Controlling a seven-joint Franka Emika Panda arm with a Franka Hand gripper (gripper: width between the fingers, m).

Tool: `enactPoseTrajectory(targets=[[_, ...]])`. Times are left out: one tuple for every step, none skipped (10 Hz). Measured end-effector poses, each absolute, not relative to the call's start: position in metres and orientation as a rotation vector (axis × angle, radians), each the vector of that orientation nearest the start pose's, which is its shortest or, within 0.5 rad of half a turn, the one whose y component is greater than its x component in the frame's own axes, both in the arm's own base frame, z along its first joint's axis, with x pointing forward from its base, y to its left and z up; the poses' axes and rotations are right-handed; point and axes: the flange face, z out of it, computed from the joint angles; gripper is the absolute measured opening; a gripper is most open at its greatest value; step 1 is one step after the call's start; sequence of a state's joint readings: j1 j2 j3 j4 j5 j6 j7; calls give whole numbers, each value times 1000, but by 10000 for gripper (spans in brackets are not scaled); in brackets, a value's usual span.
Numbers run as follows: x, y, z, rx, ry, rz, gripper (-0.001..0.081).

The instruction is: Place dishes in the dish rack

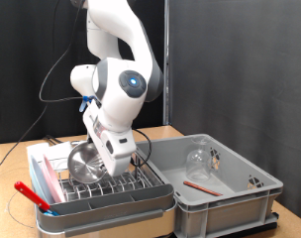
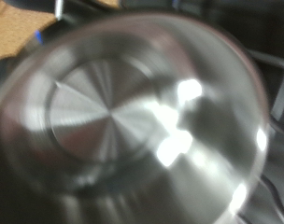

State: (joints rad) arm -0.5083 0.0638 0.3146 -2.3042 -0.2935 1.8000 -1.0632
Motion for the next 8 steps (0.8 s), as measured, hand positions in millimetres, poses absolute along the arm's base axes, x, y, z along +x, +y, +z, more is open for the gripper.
enactPoseTrajectory(targets=[[425,-103,283,-2482,-1422,909,804],[415,-95,275,-2470,-1435,921,804],[407,-89,270,-2473,-1440,925,804],[400,-85,265,-2485,-1438,922,804],[396,-82,263,-2495,-1434,915,804],[392,-79,261,-2504,-1427,913,804],[389,-77,260,-2509,-1422,912,804],[387,-76,259,-2513,-1417,913,804]])
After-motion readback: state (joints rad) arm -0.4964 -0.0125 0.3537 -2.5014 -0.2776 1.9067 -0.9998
